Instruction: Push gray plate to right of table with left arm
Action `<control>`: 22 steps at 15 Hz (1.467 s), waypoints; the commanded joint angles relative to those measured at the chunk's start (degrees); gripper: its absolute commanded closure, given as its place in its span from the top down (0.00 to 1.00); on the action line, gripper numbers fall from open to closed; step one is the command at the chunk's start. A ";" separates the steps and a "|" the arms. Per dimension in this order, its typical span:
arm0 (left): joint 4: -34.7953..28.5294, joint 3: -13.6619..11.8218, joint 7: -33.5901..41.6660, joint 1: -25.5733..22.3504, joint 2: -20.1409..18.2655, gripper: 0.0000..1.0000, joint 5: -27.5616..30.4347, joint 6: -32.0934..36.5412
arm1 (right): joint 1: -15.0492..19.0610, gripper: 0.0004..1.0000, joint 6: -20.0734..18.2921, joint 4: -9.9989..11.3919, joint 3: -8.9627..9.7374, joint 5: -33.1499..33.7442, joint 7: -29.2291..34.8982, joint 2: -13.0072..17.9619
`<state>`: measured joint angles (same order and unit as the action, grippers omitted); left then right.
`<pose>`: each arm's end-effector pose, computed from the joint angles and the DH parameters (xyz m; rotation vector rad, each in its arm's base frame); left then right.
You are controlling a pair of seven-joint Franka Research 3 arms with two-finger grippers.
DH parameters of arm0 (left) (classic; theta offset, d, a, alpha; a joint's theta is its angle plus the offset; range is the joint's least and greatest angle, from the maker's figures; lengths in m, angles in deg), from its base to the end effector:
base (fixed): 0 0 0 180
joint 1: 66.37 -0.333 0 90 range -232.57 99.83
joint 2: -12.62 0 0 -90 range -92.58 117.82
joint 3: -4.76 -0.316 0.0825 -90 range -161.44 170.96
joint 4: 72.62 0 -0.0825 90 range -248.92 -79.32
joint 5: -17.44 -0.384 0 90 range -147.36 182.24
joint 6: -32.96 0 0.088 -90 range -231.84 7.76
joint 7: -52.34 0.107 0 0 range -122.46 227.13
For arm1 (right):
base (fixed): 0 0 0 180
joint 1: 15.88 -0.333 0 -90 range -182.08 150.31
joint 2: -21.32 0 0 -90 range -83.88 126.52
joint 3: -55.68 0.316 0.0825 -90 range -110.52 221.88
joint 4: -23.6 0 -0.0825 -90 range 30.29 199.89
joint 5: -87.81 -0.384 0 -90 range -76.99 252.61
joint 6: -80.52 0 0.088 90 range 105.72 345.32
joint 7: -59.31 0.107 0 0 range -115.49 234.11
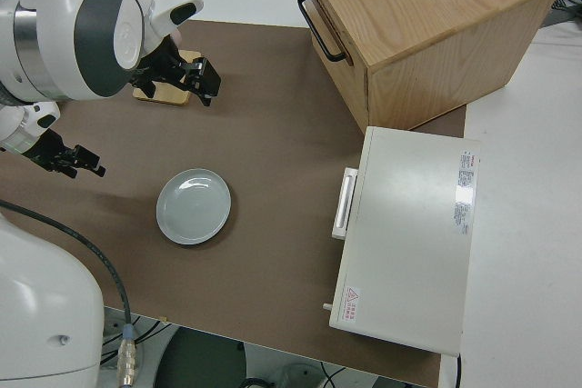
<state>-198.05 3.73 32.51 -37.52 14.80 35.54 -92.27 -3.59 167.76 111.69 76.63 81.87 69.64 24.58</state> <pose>0.4666 -0.2591 0.3675 2.9187 0.0717 -0.2052 0.5242 0.0980 0.6650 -3.0529 0.0341 -0.0366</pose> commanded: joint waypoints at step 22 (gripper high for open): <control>30.42 -7.67 8.66 -9.07 -6.32 0.99 -18.01 40.42 | 0.37 1.00 -0.31 -0.82 0.23 -0.92 0.12 -0.36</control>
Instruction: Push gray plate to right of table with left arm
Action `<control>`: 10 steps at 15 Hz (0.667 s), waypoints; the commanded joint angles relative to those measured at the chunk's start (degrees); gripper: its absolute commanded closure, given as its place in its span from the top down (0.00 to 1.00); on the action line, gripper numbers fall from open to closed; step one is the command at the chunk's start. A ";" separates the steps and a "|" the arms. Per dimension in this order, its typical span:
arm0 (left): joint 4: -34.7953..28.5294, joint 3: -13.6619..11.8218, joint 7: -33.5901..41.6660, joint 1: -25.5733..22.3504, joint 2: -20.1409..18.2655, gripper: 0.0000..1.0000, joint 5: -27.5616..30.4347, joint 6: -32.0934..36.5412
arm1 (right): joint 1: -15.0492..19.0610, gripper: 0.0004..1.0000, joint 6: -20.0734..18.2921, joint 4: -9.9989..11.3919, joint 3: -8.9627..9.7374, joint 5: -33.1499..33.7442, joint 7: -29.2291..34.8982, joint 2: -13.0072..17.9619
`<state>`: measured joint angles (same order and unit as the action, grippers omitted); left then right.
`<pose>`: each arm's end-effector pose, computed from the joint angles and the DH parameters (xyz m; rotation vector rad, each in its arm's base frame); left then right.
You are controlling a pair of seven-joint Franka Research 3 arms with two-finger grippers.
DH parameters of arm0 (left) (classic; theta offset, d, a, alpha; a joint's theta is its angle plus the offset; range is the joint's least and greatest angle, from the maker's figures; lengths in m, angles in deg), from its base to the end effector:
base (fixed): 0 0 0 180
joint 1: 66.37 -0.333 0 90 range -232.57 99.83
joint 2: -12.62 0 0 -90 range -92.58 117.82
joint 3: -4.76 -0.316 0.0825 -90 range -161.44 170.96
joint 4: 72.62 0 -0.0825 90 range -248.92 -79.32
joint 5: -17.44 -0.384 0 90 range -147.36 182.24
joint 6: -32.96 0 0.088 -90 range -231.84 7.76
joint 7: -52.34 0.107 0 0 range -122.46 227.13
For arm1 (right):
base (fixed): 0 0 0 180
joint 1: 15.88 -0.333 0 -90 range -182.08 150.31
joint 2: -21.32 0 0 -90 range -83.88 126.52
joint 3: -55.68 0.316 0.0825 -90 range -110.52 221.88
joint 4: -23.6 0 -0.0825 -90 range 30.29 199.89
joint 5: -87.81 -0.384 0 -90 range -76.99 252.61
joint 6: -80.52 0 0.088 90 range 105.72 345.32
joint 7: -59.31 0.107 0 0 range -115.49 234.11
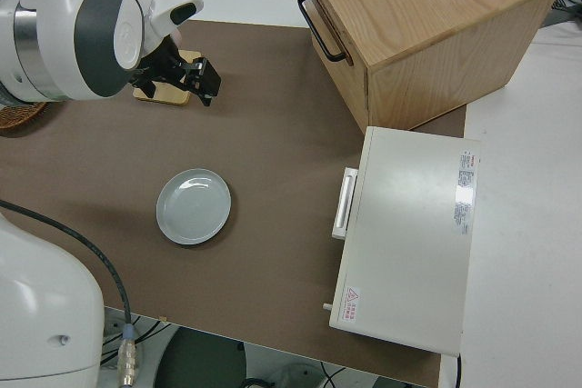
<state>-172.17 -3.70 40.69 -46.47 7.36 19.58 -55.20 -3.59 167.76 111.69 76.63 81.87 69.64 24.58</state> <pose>0.5081 -0.1038 0.5926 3.1082 0.0049 -0.1805 0.5242 0.0980 0.6650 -3.0529 0.0341 -0.0366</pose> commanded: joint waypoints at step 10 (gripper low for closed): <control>8.14 -2.52 0.05 -0.91 1.13 0.99 -2.58 3.53 | 0.37 1.00 -0.31 -0.82 0.23 -0.92 0.12 -0.36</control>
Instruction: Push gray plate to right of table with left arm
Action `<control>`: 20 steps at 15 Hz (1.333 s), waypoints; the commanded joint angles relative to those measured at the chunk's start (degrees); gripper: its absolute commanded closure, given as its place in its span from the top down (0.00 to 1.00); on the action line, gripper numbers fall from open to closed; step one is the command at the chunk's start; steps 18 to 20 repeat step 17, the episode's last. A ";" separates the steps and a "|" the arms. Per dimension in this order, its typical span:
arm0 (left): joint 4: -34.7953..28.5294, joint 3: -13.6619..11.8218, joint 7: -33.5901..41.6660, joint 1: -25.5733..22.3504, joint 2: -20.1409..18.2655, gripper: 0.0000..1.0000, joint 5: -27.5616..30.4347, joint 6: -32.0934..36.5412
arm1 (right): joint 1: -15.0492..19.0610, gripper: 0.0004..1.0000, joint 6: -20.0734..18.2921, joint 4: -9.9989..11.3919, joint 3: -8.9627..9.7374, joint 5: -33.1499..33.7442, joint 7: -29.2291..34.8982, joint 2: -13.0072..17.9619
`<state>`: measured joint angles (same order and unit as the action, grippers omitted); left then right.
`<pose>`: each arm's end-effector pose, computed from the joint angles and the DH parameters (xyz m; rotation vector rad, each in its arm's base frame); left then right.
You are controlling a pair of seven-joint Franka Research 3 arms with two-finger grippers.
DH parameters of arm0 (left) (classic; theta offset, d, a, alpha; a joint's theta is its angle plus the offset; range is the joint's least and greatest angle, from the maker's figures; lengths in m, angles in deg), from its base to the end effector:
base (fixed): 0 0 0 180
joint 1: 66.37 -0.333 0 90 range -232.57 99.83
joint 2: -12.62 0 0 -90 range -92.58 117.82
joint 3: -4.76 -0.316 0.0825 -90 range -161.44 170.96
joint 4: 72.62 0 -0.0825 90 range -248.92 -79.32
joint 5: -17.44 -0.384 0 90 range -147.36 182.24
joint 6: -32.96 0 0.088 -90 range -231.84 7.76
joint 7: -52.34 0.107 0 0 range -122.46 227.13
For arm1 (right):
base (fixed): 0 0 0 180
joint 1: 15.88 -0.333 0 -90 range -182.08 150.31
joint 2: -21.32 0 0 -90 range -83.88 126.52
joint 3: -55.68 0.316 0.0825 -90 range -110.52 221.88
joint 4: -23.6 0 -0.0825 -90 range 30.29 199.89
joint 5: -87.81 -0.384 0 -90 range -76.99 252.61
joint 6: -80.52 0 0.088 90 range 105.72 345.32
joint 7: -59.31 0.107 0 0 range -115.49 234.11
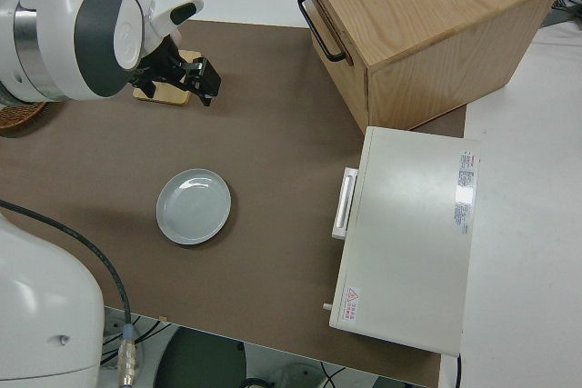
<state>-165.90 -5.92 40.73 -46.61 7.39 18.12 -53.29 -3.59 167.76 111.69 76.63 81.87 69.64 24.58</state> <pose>0.5134 -0.0786 0.6402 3.1180 0.0663 -0.0587 0.5242 0.0980 0.6650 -3.0529 0.0341 -0.0366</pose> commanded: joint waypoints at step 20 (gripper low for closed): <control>1.87 -0.04 0.45 -1.74 0.92 0.99 -1.47 1.44 | 0.37 1.00 -0.31 -0.82 0.23 -0.92 0.12 -0.36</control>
